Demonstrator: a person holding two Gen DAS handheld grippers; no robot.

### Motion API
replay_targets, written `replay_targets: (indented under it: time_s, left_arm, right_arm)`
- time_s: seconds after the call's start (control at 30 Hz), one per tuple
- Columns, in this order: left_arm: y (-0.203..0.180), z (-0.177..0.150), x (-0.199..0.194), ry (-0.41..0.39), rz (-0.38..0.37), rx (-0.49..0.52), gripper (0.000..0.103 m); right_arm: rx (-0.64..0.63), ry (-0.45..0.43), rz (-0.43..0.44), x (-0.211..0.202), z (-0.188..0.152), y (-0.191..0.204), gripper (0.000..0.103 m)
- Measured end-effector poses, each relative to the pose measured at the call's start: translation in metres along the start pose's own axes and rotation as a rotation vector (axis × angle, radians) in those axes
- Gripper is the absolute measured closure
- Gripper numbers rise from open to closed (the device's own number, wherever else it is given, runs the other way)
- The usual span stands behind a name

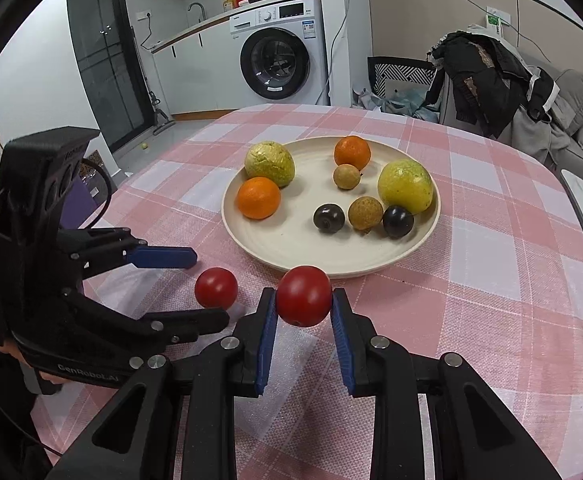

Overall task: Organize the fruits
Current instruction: 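Grasp a red tomato with the right tool while the left tool grasps the other, then carry both tomatoes onto the cream plate and open both tools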

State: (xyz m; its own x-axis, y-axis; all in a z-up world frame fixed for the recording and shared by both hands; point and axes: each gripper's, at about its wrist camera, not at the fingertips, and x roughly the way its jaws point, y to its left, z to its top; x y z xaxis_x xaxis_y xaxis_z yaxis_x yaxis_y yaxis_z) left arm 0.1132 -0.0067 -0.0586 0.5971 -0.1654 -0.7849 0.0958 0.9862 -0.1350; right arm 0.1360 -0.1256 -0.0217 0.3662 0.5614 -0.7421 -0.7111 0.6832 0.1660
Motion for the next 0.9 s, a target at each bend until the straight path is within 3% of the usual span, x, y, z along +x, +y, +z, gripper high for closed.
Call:
replay_targets:
  time_s: [0.17, 0.47, 0.9]
  left_arm:
    - [-0.003, 0.000, -0.001, -0.002, -0.025, 0.010, 0.074]
    - [-0.007, 0.000, -0.008, -0.031, -0.026, 0.034, 0.075]
    - [0.001, 0.012, -0.041, -0.160, 0.031, 0.015, 0.075]
  right_arm:
    - [0.000, 0.001, 0.002, 0.000, 0.000, -0.001, 0.075]
    - [0.005, 0.000, 0.001, 0.000, 0.000, -0.002, 0.075]
    - [0.046, -0.050, -0.010, -0.009, 0.002, -0.011, 0.075]
